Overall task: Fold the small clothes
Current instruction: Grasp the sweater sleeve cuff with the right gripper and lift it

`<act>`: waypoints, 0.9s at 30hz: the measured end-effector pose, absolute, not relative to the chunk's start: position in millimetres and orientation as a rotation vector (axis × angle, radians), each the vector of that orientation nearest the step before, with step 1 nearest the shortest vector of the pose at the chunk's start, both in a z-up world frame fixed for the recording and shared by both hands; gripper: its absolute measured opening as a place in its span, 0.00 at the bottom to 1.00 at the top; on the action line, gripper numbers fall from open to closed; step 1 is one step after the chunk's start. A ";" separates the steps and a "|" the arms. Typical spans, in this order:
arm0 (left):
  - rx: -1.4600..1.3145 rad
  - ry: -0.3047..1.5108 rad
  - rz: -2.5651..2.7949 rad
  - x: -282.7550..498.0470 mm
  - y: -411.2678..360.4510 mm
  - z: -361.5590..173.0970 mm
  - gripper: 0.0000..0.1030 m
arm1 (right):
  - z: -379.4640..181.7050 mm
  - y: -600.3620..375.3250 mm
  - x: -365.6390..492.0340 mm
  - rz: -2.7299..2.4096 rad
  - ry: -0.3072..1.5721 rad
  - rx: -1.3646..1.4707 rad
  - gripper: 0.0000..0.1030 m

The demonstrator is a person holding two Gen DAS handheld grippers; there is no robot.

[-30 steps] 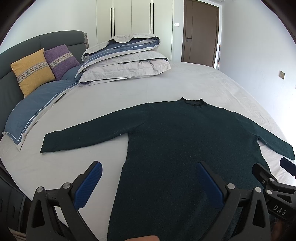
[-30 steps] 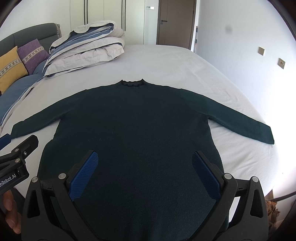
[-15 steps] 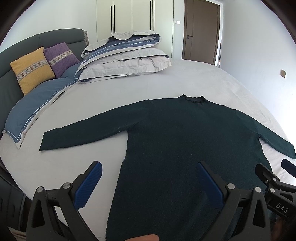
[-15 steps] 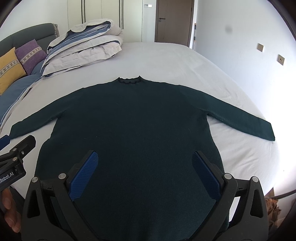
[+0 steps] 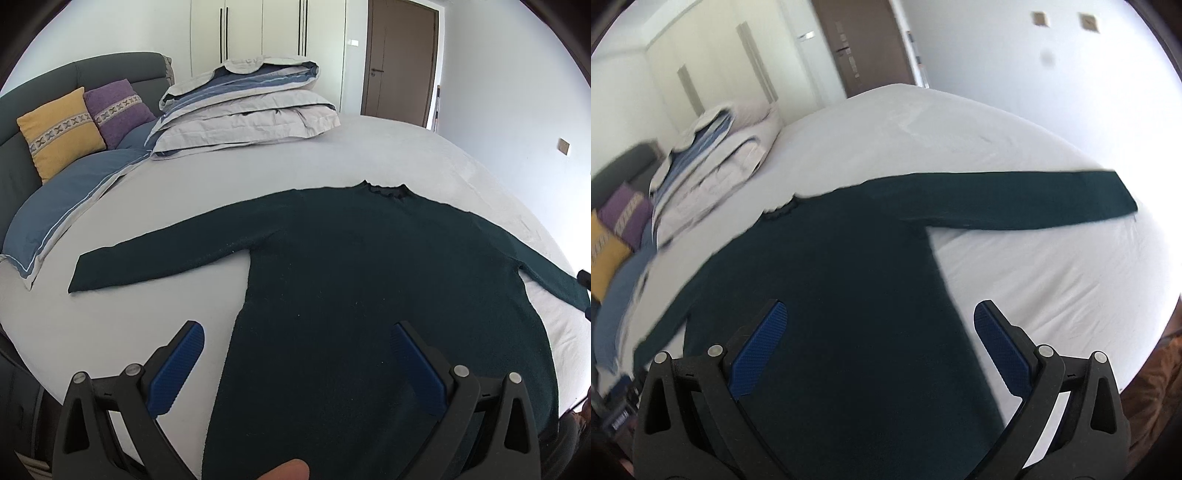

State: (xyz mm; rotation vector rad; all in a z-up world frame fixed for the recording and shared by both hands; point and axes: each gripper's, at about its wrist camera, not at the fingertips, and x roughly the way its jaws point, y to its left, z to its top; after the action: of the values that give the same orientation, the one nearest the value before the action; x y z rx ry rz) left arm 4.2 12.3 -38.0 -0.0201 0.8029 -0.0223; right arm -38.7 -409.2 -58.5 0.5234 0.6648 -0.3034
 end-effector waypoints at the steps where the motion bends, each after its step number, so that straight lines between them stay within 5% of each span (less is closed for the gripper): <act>1: -0.018 0.825 -0.033 7.8 11.2 -41.0 1.00 | -65.2 -442.5 -42.6 -0.341 0.655 0.594 0.96; 7: -0.018 0.869 -0.039 21.6 1.6 -53.8 1.00 | -124.0 -613.3 -72.9 -0.459 0.561 1.015 0.67; 12: -0.076 0.875 -0.069 33.4 -5.5 -61.2 1.00 | -157.0 -696.5 -81.5 -0.508 0.464 1.162 0.60; 16: -0.085 0.919 -0.045 42.4 -12.7 -68.5 1.00 | -159.1 -728.9 -62.1 -0.507 0.438 1.155 0.57; 21: -0.119 0.963 -0.070 48.9 -11.3 -77.6 1.00 | -166.5 -755.0 -28.3 -0.527 0.483 1.121 0.21; 27: -0.165 0.969 -0.095 53.8 3.6 -84.3 0.99 | -136.9 -748.2 23.9 -0.533 0.543 0.950 0.07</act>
State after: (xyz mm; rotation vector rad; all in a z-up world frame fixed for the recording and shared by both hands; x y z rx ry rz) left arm 53.8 3.6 -84.3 -0.1650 0.9691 -0.0951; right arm 23.9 -748.2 -136.9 0.9495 0.5426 -0.5330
